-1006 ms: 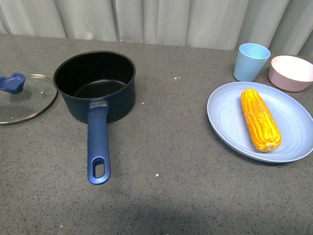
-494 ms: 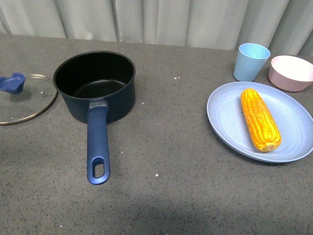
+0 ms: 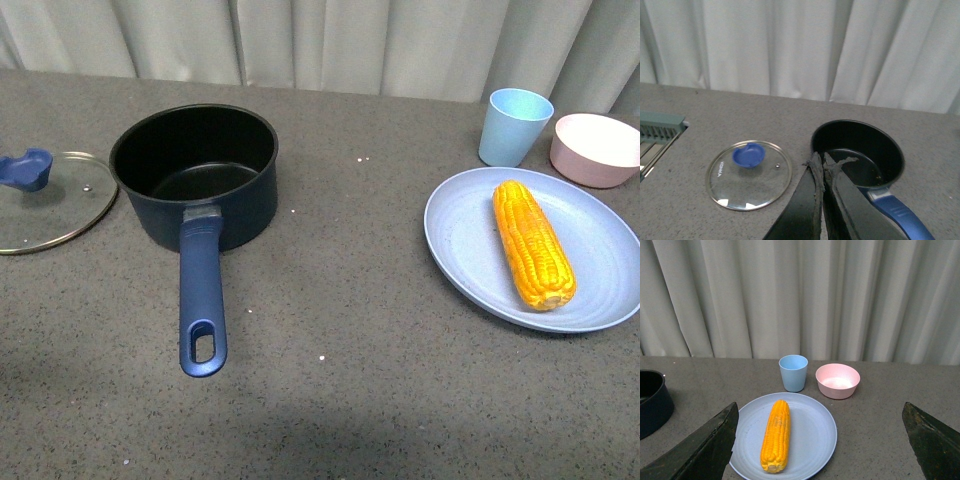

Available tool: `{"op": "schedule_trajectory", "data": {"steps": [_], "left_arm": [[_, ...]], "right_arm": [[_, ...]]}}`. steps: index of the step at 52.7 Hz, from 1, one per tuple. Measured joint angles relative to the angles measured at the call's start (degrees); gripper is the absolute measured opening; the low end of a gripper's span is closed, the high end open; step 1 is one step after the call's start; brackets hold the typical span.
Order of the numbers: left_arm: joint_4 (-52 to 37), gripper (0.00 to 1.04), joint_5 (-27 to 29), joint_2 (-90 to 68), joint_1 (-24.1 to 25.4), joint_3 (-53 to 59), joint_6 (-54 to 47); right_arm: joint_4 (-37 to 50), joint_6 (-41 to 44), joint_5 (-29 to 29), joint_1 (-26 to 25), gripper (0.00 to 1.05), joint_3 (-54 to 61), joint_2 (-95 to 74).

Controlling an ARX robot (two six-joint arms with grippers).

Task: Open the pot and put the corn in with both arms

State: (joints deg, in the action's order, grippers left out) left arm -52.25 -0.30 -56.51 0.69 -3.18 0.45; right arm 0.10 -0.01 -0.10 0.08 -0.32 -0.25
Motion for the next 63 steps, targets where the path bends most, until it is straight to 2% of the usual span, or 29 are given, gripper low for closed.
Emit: {"op": "schedule_trajectory", "data": {"steps": [28,63], "left_arm": [[19.76,0.04,0.31,23.47,-0.59,2.03,-0.02],[35.56,0.04,0.31,40.09,-0.59,2.08,-0.02]], "right_arm": [[0.00,0.00,0.00,0.00,0.96,0.00,0.00],[0.00,0.00,0.00,0.00,0.96,0.00,0.00]]}}
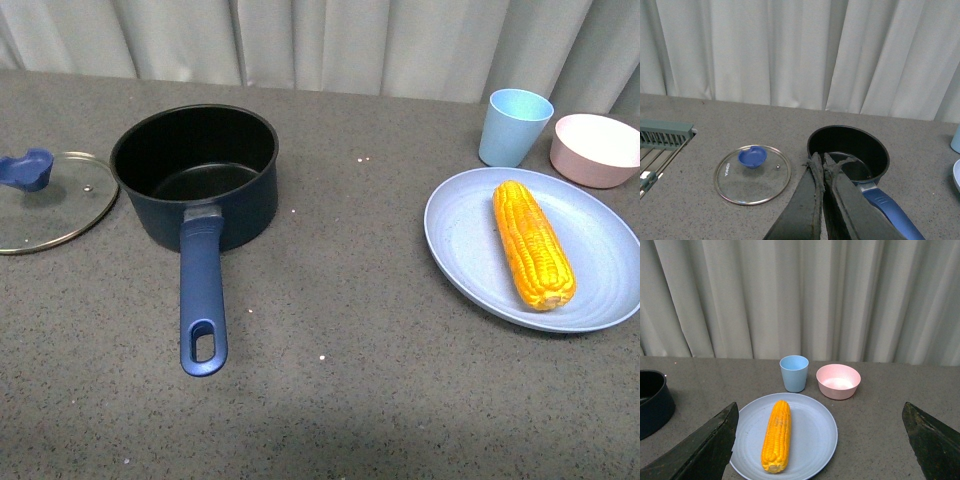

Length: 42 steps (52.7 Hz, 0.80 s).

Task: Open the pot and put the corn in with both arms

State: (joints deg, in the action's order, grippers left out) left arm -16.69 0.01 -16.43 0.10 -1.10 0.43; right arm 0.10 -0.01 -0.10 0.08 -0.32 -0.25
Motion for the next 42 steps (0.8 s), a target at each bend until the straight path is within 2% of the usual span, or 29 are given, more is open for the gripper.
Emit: {"op": "schedule_trajectory", "data": {"steps": [19,21,23,33,36,37,40,42], "left_arm": [[6.82,0.04,0.00,6.75,0.00,-0.02,0.00],[13.14,0.04,-0.02,11.41,0.00,-0.02,0.00],[15.80,0.04,0.00,14.10,0.00,-0.02,-0.02],[16.55,0.04,0.00,16.11,0.00,-0.02,0.00],[16.57,0.15,0.00,16.11,0.00,-0.02,0.00],[16.57,0.20,0.00,16.13,0.00,-0.02,0.00],[16.57,0.33,0.02,16.17,0.00,-0.02,0.02],[16.57,0.42,0.04,16.20,-0.02,-0.02,0.00]], "right_arm": [[0.00,0.00,0.00,0.00,0.96,0.00,0.00],[0.00,0.00,0.00,0.00,0.96,0.00,0.00],[0.00,0.00,0.00,0.00,0.96,0.00,0.00],[0.00,0.00,0.00,0.00,0.96,0.00,0.00],[0.00,0.00,0.00,0.00,0.96,-0.02,0.00],[-0.20,0.39,1.77,0.46,0.96,-0.04,-0.26],[-2.08,1.40,21.51,6.47,0.96,-1.75,-5.99],[-0.55,1.84,27.91,7.56,0.96,-2.12,-10.82]]}}
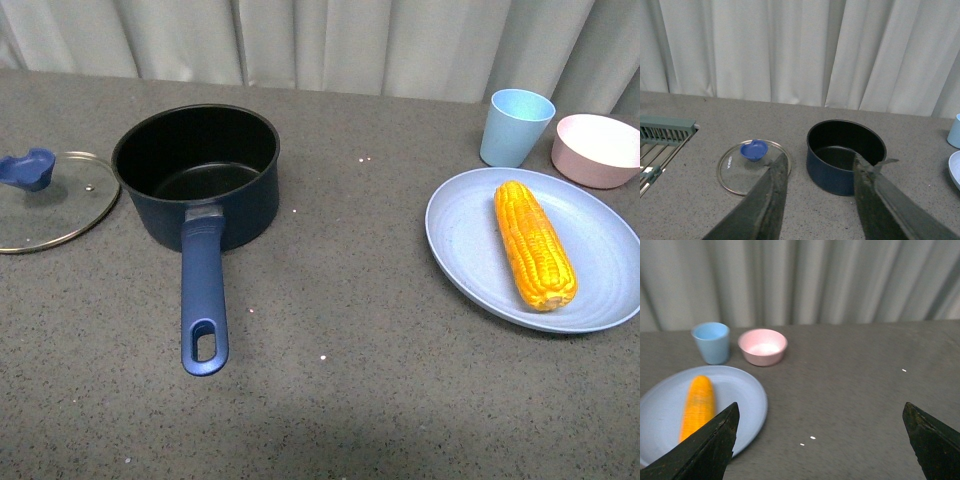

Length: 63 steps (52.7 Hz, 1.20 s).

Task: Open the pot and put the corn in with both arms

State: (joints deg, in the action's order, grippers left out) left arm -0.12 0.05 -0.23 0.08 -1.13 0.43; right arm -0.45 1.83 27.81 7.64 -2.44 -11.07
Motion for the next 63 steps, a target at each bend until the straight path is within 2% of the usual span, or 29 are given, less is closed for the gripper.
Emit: {"op": "schedule_trajectory", "data": {"steps": [4,7,9,12,15,21,28,38,51,63], "left_arm": [[0.00,0.56,-0.02,0.00,0.00,0.00,0.00],[0.00,0.65,-0.07,0.00,0.00,0.00,0.00],[0.00,0.72,-0.04,0.00,0.00,0.00,0.00],[0.00,0.87,-0.04,0.00,0.00,0.00,0.00],[0.00,1.00,-0.02,0.00,0.00,0.00,-0.02],[0.00,0.98,-0.04,0.00,0.00,0.00,-0.13],[0.00,0.98,-0.04,0.00,0.00,0.00,-0.13],[0.00,0.98,-0.04,0.00,0.00,0.00,-0.13],[0.00,0.98,-0.04,0.00,0.00,0.00,-0.13],[0.00,0.98,-0.04,0.00,0.00,0.00,-0.13]], "right_arm": [[4.87,0.33,-1.20,-1.84,0.96,-0.55,-7.48],[9.46,0.35,-5.77,-4.46,0.96,-1.57,-13.97],[14.51,0.35,-10.75,-7.21,0.96,-3.28,-21.22],[21.99,0.09,-17.42,-10.82,0.96,-7.39,-33.68],[24.04,-0.77,-21.90,-12.15,0.96,-11.85,-44.30],[21.68,-3.32,-28.37,-12.07,0.96,-19.54,-59.32],[18.45,-5.77,-30.14,-10.93,0.96,-26.62,-69.57],[10.08,-11.85,-33.40,-6.54,0.96,-40.70,-86.03],[-1.81,-13.42,-33.07,-3.96,0.96,-54.21,-99.80],[-4.61,-11.87,-32.48,-3.13,0.96,-59.82,-106.22]]}}
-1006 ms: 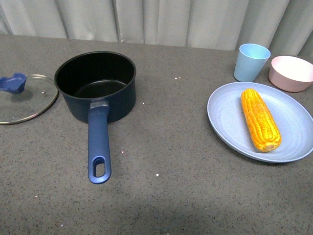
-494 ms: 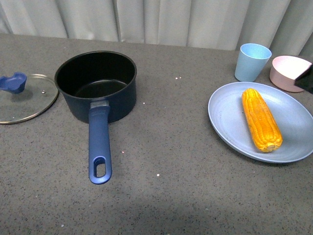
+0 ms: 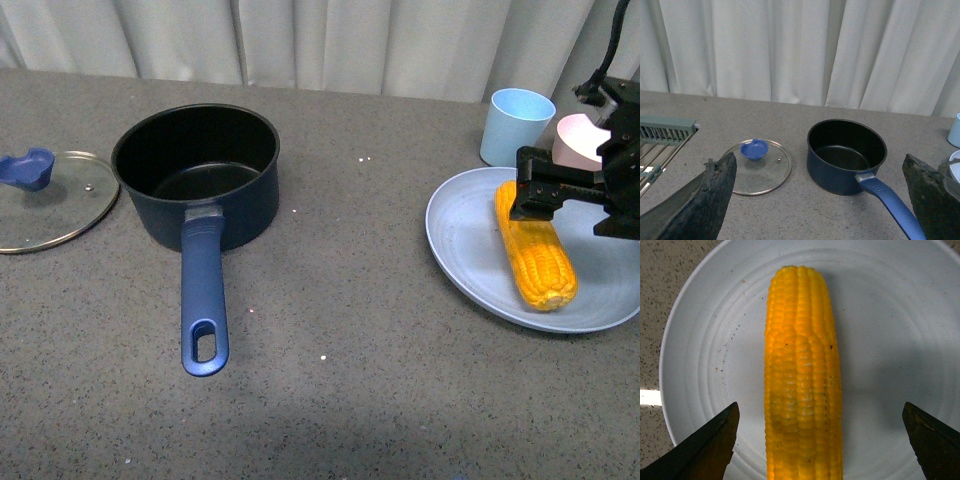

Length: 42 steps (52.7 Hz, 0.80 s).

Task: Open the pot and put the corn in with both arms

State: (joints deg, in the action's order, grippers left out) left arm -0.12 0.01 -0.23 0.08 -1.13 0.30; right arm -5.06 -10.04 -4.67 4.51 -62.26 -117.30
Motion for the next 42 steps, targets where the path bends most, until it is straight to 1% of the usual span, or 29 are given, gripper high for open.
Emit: {"op": "schedule_trajectory", "data": {"steps": [13,14,17,18,25,31,38,42], "left_arm": [[0.00,0.98,0.00,0.00,0.00,0.00,0.00],[0.00,0.98,0.02,0.00,0.00,0.00,0.00],[0.00,0.98,0.00,0.00,0.00,0.00,-0.02],[0.00,0.98,0.00,0.00,0.00,0.00,-0.02],[0.00,0.98,0.00,0.00,0.00,0.00,-0.02],[0.00,0.98,0.00,0.00,0.00,0.00,0.00],[0.00,0.98,0.00,0.00,0.00,0.00,-0.02],[0.00,0.98,0.00,0.00,0.00,0.00,-0.02]], "right_arm": [[-0.07,-0.31,-0.37,0.50,0.96,-1.95,-5.16],[-0.07,-0.42,-0.37,0.52,0.94,-1.97,-5.33],[-0.04,-0.46,-0.37,0.59,0.84,-2.12,-5.62],[0.02,-0.48,-0.39,0.61,0.79,-2.21,-5.73],[0.17,-0.57,-0.55,0.63,0.52,-2.36,-5.75],[0.17,-0.70,-0.85,0.55,0.36,-2.47,-5.73],[0.20,-1.09,-2.01,0.17,0.28,-2.40,-5.05],[0.52,-1.90,-4.00,-0.13,0.25,-1.70,-3.30]]}}
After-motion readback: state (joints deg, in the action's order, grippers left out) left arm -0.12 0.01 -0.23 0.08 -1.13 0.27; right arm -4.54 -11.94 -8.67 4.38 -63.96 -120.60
